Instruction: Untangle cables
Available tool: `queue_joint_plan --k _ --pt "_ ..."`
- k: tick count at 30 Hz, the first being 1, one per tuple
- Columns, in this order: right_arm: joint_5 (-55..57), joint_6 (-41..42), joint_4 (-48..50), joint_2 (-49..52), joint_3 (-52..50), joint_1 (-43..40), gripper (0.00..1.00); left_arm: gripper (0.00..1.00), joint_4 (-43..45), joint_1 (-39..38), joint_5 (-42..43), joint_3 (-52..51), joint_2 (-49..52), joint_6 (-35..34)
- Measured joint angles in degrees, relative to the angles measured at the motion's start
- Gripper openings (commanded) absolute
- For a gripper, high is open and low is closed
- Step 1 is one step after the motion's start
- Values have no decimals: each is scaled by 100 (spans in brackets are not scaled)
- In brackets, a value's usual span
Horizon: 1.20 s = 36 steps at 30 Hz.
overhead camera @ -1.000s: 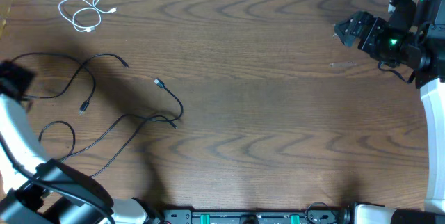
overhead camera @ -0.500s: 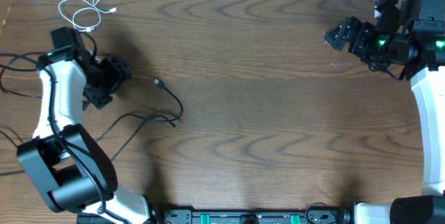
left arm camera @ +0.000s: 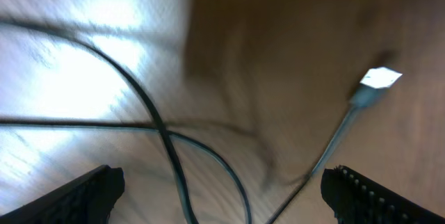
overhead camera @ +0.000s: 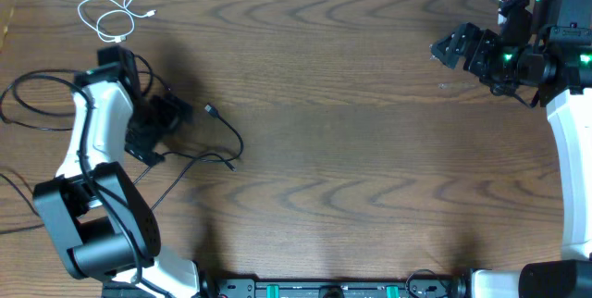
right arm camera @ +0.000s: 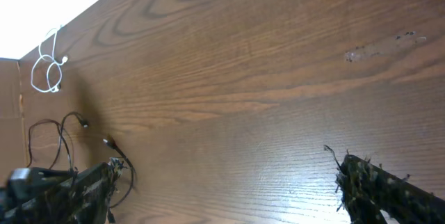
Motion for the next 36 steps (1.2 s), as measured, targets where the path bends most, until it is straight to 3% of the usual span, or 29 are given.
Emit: queue_joint_plan --k 5,12,16,18,19,21,36 --pt "0 0 -20 -2 0 0 99 94 219 -74 0 -654 4 -433" --pt "0 0 -22 0 0 0 99 83 184 -85 0 -796 7 -608" --pt "0 0 -22 0 0 0 99 58 223 -118 0 -824 7 -625" --pt "0 0 -26 0 0 0 99 53 297 -129 0 -911 7 -627" --pt "0 0 -28 0 0 0 99 43 341 -133 -2 -977 7 -664" --pt "0 0 -33 0 0 0 99 36 363 -151 9 -1091 7 -688" --pt "0 0 -70 -2 0 0 99 27 -181 -160 22 -1355 7 -684"
